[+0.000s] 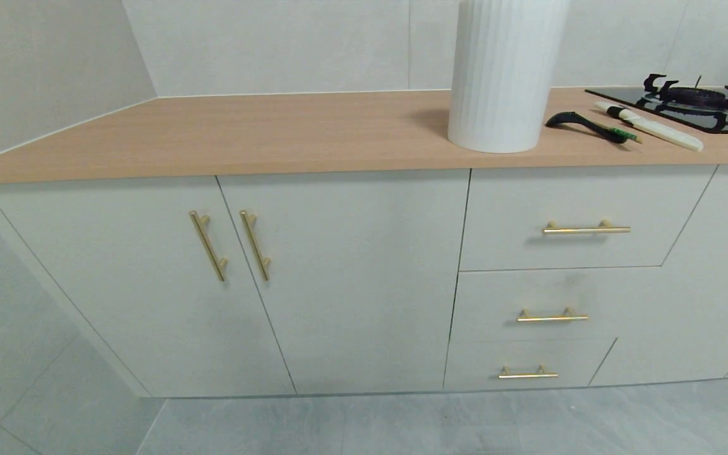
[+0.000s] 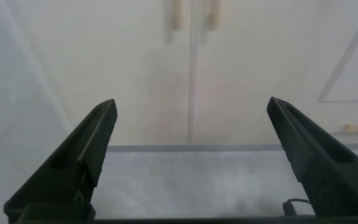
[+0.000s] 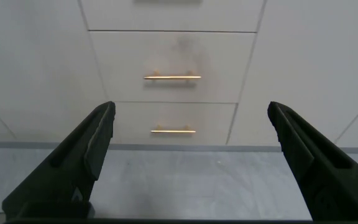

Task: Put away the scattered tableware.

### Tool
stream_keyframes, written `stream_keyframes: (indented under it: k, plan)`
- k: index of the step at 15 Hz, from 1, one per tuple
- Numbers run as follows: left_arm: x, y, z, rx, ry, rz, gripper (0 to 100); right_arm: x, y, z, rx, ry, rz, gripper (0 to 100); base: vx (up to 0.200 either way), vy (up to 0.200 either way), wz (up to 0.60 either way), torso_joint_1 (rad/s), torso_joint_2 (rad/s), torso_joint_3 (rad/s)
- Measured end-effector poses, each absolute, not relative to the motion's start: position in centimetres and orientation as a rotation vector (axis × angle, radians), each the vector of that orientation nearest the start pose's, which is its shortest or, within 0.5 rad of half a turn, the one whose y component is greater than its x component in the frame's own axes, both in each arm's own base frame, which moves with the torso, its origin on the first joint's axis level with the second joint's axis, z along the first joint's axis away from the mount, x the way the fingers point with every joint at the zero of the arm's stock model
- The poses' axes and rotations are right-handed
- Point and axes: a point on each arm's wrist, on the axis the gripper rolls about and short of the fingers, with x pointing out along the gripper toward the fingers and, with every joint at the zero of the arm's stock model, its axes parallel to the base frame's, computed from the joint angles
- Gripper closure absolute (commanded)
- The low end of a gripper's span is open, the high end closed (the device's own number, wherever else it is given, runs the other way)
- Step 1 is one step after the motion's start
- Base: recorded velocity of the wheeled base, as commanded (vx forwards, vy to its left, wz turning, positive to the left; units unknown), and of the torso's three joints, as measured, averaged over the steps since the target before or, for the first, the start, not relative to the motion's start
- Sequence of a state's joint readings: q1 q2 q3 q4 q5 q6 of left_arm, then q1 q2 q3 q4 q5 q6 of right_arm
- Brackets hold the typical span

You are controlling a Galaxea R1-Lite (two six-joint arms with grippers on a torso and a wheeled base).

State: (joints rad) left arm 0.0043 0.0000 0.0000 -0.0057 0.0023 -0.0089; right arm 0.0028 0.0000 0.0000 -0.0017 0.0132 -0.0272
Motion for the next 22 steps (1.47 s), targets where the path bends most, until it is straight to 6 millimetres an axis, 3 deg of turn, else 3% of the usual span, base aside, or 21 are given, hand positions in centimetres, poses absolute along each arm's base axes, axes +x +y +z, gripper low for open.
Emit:
stream_keyframes:
  k: [5, 12, 17, 22]
  plan:
    - [-2.28, 0.00, 7.60, -0.009, -0.006, 0.007, 0, -2.28, 0.02, 7.56, -0.027, -0.001, 0.016, 0, 0.000, -0.200, 0.00, 0.002, 0.00, 0.004]
    - [-2.28, 0.00, 7.61, -0.009, -0.006, 0.007, 0, -2.28, 0.02, 7.56, -0.027, -0.001, 0.016, 0, 0.000, 0.000, 0.00, 0.000, 0.00, 0.000]
    - [-2.28, 0.00, 7.60, -0.008, -0.006, 0.007, 0, -2.28, 0.02, 7.56, -0.027, -0.001, 0.015, 0, 0.200, 0.000, 0.00, 0.001, 0.00, 0.002]
    - [-2.28, 0.00, 7.60, -0.007, -0.006, 0.006, 0, -2.28, 0.02, 7.56, -0.029, -0.001, 0.014, 0, 0.000, 0.000, 0.00, 0.000, 0.00, 0.000]
